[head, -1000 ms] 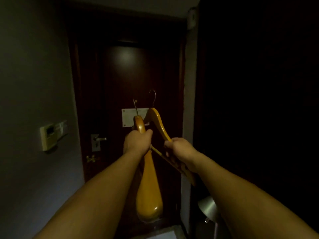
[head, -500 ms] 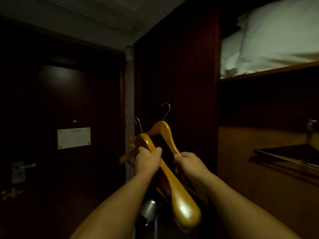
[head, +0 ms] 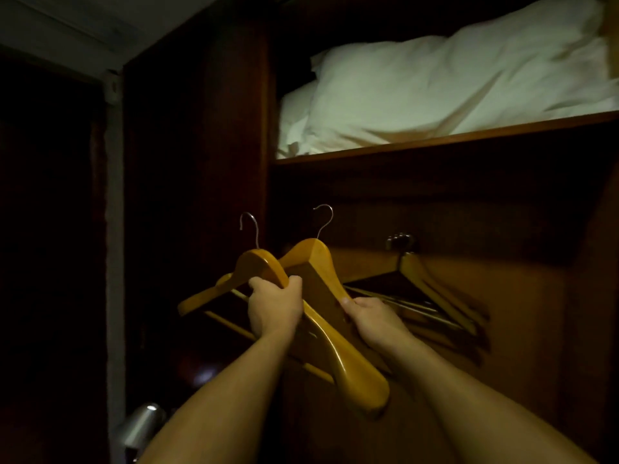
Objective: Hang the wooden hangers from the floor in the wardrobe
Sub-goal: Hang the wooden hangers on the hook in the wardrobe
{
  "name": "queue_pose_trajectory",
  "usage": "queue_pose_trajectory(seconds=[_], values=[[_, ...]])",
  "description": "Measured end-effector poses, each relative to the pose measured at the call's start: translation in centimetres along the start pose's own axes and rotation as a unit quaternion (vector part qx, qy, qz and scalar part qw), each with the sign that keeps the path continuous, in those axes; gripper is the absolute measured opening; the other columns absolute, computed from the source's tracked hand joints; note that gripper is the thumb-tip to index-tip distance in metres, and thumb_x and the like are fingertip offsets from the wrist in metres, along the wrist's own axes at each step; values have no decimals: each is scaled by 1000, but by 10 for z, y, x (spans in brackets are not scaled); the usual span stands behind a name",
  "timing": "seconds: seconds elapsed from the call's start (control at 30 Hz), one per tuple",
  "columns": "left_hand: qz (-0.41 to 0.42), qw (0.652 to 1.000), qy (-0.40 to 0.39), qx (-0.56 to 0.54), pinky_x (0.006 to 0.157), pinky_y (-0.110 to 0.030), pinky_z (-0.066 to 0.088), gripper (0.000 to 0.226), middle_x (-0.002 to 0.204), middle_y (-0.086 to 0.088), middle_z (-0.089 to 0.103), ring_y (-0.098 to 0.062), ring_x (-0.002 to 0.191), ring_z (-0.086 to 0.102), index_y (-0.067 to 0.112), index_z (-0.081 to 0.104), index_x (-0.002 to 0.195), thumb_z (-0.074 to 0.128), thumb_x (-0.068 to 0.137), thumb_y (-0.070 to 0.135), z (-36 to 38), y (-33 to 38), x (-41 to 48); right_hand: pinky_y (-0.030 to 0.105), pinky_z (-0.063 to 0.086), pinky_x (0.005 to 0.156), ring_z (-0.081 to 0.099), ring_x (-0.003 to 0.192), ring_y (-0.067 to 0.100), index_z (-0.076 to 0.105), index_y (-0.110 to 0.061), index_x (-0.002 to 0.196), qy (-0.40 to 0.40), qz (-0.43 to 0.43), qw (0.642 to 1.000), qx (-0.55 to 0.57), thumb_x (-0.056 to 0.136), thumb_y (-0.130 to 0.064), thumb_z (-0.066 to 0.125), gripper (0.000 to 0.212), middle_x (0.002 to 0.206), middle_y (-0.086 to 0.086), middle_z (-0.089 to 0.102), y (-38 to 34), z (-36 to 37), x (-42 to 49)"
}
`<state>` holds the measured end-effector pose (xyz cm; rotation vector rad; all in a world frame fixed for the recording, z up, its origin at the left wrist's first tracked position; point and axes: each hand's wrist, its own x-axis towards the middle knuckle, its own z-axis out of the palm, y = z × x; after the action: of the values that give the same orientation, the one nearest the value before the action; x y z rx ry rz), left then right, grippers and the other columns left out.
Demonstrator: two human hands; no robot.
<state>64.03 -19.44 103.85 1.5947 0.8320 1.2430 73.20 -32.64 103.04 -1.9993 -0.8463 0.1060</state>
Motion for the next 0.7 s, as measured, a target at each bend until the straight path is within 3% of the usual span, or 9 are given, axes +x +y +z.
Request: queue_pose_trajectory(seconds=[0.17, 0.3, 0.5, 0.63, 0.7], values=[[4, 1000, -29, 1, 53, -27, 47, 27, 74, 0, 61, -16, 61, 62, 18, 46, 95, 66, 88, 36, 73, 18, -38, 32, 40, 65, 51, 68, 15, 63, -22, 82, 52, 5, 999, -9, 104, -46, 41, 39, 71, -3, 54, 47, -63, -1], [-13, 999, -48, -10, 48, -25, 42, 32, 72, 1, 60, -14, 59, 61, 16, 46, 102, 65, 88, 37, 119, 30, -51, 29, 39, 60, 50, 67, 13, 61, -24, 86, 75, 14, 997, -34, 104, -44, 41, 34, 75, -3, 54, 83, -103, 3], [-30, 994, -107, 2, 45, -25, 41, 36, 72, 2, 57, -13, 57, 57, 15, 39, 105, 63, 91, 37, 178, 35, -53, 36, 46, 66, 56, 71, 18, 63, -26, 92, 88, 69, 993, -47, 104, -44, 44, 29, 81, 1, 61, 130, -134, 21], [-28, 991, -128, 3, 42, -24, 37, 41, 70, 2, 55, -11, 54, 54, 11, 40, 112, 63, 92, 37, 213, 33, -41, 44, 54, 82, 62, 80, 22, 63, -23, 93, 92, 95, 988, -74, 104, -44, 43, 30, 88, 4, 65, 147, -145, 43], [-22, 990, -138, -1, 43, -24, 38, 41, 70, 2, 56, -12, 54, 54, 10, 40, 113, 63, 92, 37, 230, 28, -28, 43, 53, 80, 63, 81, 23, 63, -21, 94, 101, 98, 987, -83, 104, -44, 43, 32, 90, 6, 66, 152, -147, 59]])
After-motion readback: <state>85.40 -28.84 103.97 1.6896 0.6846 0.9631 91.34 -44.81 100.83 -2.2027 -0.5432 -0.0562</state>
